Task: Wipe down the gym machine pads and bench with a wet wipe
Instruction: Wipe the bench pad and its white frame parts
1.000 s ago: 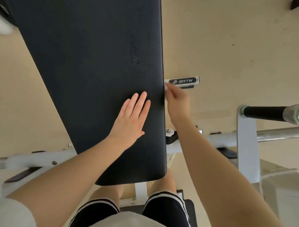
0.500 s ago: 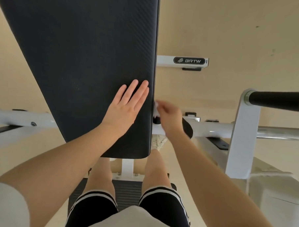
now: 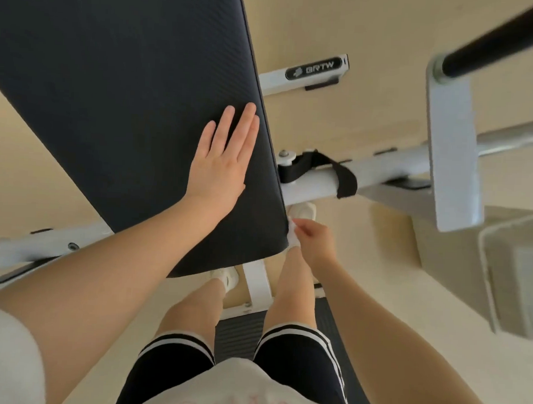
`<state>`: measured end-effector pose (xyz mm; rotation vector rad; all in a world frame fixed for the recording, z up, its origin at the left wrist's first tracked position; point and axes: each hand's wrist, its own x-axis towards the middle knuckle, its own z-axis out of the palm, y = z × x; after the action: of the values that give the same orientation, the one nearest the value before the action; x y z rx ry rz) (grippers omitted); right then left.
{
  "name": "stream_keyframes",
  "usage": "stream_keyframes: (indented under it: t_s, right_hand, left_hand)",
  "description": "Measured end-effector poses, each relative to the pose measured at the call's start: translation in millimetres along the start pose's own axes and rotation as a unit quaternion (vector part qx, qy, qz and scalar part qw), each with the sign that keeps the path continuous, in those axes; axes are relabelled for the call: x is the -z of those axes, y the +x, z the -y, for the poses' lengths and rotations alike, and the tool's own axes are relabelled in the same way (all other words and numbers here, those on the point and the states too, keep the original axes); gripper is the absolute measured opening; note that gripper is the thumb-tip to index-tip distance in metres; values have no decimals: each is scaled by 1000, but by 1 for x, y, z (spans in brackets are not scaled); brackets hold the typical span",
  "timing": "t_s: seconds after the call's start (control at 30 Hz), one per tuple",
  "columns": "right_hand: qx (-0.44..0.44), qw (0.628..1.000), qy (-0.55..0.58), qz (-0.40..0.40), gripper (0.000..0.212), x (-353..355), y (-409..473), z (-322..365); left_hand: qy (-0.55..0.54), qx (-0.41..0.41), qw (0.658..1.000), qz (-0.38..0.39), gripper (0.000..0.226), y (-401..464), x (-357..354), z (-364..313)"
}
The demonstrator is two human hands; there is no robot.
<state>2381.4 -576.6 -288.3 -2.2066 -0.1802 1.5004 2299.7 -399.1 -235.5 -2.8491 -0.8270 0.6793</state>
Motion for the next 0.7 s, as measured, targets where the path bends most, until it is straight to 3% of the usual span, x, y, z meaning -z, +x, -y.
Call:
stream_keyframes:
  t_s: [0.13, 0.23, 0.43, 0.5, 0.53, 0.6, 0.63, 0.7]
  right_hand:
    - [44, 984, 152, -86, 22, -21, 15, 18]
    - [88, 969, 203, -106, 22, -27, 20, 26]
    - [34, 974, 159, -155, 23, -43, 7, -44]
    - [-34, 973, 168, -152, 23, -51, 4, -66]
    - [-95, 962, 217, -134, 22, -56, 4, -73]
    - [-225, 883, 405, -79, 15, -66, 4, -75]
    - [-256, 834, 485, -63, 13, -69, 5, -71]
    - [-263, 784, 557, -74, 18, -70, 6, -68]
  left_hand:
    - [23, -171, 983, -59, 101, -27, -27, -2]
    - [72, -282, 956, -44, 94, -51, -49, -3]
    - [151, -320, 935, 29, 96, -64, -78, -13]
    - [174, -303, 936, 40, 104, -65, -86, -17]
    - [181, -298, 936, 43, 105, -66, -88, -17]
    - [190, -290, 937, 38, 104, -68, -91, -19]
    - [192, -288, 938, 33, 103, -68, -92, -20]
    - [187, -287, 939, 30, 101, -69, -92, -22]
